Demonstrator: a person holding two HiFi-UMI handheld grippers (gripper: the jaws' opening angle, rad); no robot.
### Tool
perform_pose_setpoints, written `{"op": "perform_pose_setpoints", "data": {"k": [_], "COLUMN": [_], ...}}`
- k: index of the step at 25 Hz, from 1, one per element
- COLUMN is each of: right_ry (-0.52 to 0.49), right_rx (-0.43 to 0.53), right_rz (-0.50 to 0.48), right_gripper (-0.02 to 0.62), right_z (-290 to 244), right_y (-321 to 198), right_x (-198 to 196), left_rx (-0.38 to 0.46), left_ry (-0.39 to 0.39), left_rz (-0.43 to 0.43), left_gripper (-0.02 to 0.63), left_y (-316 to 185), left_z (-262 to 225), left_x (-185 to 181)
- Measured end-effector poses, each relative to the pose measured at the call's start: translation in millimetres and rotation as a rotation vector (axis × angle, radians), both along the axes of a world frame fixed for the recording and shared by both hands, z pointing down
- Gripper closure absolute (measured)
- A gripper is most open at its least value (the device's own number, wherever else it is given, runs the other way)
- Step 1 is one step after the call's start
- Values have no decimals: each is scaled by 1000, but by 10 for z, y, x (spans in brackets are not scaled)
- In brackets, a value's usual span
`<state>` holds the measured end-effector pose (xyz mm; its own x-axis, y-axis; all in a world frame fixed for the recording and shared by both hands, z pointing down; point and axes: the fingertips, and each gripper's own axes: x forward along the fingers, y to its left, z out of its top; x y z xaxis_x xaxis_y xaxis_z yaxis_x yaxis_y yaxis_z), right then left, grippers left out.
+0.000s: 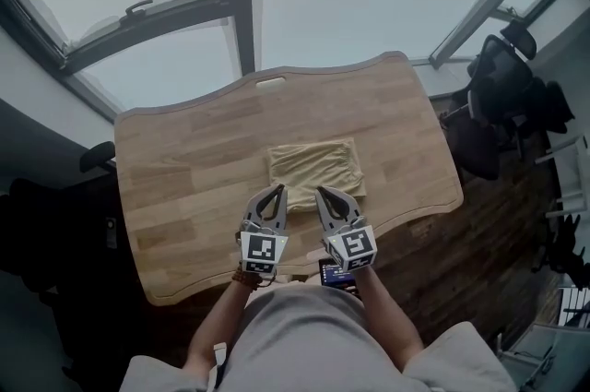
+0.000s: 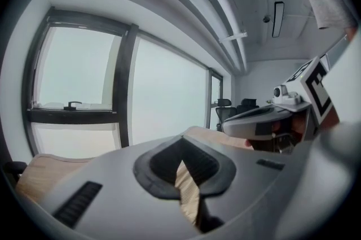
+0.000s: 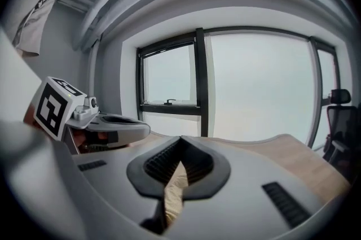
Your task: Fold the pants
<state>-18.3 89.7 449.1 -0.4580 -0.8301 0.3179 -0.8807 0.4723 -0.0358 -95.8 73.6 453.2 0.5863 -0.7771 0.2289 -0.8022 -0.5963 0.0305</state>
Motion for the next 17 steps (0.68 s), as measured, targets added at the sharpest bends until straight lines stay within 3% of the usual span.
{"op": "perform_pose_setpoints", "data": {"k": [11, 17], "right_ry": [15, 29], "right_rx": [-21, -4], "right_rz": [-18, -36], "right_gripper": [592, 592], "right_z": [23, 56], "right_y": [-36, -144], "right_x": [258, 487], "left_rx": [-18, -30], "left_ry": [-2, -24], "left_rz": [8, 29], "left_gripper": [600, 600], "left_y": [-12, -130], "left_z": [35, 82], "left_x": [169, 442]}}
